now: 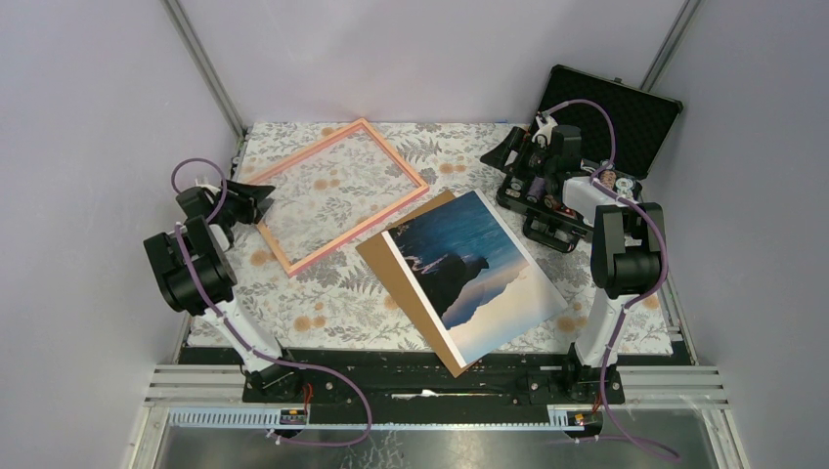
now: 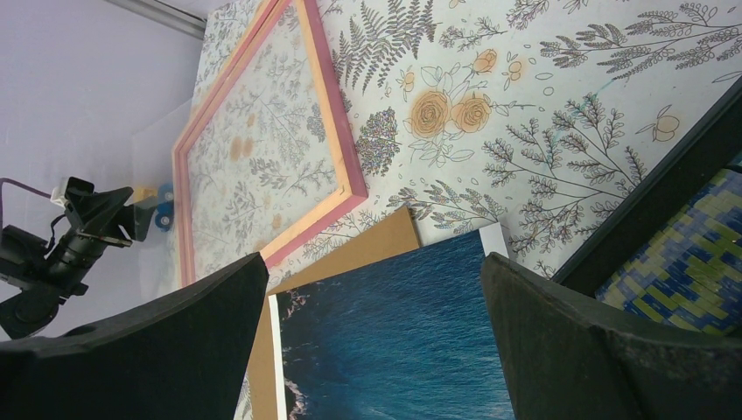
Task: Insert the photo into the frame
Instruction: Place the photo frame item in the photo frame.
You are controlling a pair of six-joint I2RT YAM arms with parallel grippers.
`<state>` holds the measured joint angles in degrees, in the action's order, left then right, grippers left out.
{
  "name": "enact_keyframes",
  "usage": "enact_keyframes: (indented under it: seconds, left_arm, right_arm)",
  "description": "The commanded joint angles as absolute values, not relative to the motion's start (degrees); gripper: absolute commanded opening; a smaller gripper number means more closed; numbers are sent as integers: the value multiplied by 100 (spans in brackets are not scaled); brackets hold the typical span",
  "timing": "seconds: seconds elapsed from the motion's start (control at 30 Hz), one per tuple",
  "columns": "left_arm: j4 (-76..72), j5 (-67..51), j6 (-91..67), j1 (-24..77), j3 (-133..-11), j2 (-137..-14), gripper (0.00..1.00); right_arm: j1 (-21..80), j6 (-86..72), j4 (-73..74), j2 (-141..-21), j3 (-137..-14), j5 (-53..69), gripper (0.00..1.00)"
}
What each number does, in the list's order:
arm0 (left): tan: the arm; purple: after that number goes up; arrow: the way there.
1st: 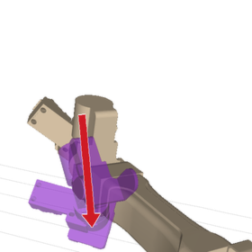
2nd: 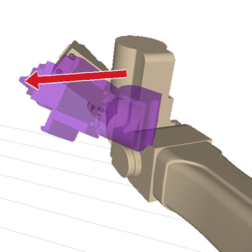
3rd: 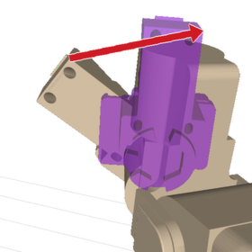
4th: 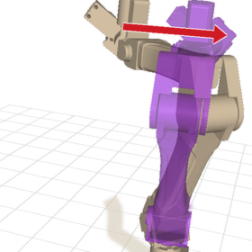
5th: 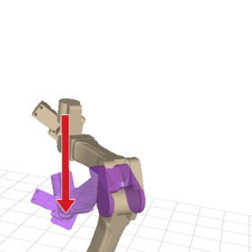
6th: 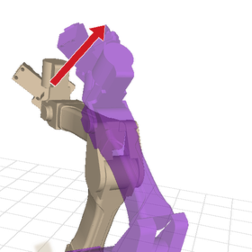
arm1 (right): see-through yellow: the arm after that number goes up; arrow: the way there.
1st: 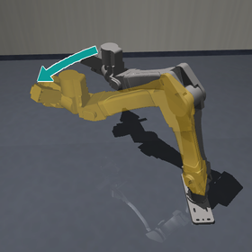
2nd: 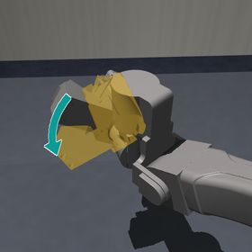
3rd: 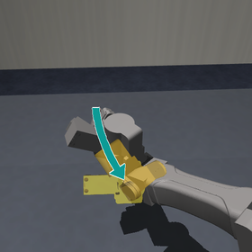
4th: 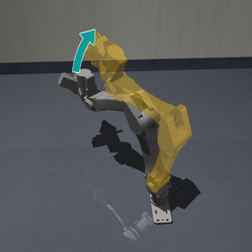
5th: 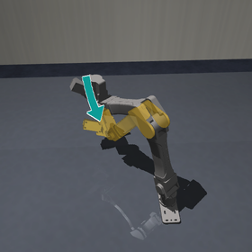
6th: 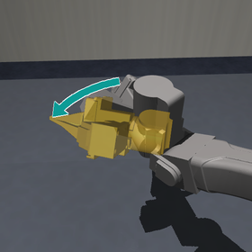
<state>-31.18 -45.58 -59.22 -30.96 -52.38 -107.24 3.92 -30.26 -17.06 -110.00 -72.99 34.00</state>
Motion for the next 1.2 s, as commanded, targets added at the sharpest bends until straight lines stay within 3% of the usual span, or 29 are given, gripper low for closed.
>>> enact_keyframes:
  seconds: [0.0,0.13,0.2,0.23,0.63,0.83,0.93,1.17]
  left_arm:
    - [-1834,-3989,-4893,-3029,-5775,-10236,54]
    - [-913,-3425,-4368,-2900,-6077,-10021,67]
    - [-384,-3080,-4144,-2772,-6308,-9977,95]
    - [-96,-2921,-4035,-2701,-6446,-9977,98]
    - [3637,603,-3708,-1779,-8941,-10289,99]
    - [3954,1919,-3727,-1635,-9360,-9710,99]
    - [3827,1812,-3773,-1600,-9219,-9297,99]
    - [3186,315,-2896,-1129,-8745,-9004,99]
  right_arm:
    - [408,-2972,-1890,-11027,-7357,3511,100]
    - [406,-2975,-1882,-11014,-7356,3521,100]
    - [403,-2974,-1879,-11007,-7356,3524,100]
    - [398,-2971,-1886,-11004,-7356,3524,100]
    - [403,-3022,-1899,-11041,-7400,3587,100]
    - [402,-3027,-1900,-11068,-7418,3604,100]
    - [404,-3050,-1903,-11075,-7427,3621,100]
    - [398,-2960,-1796,-11075,-7431,3575,100]
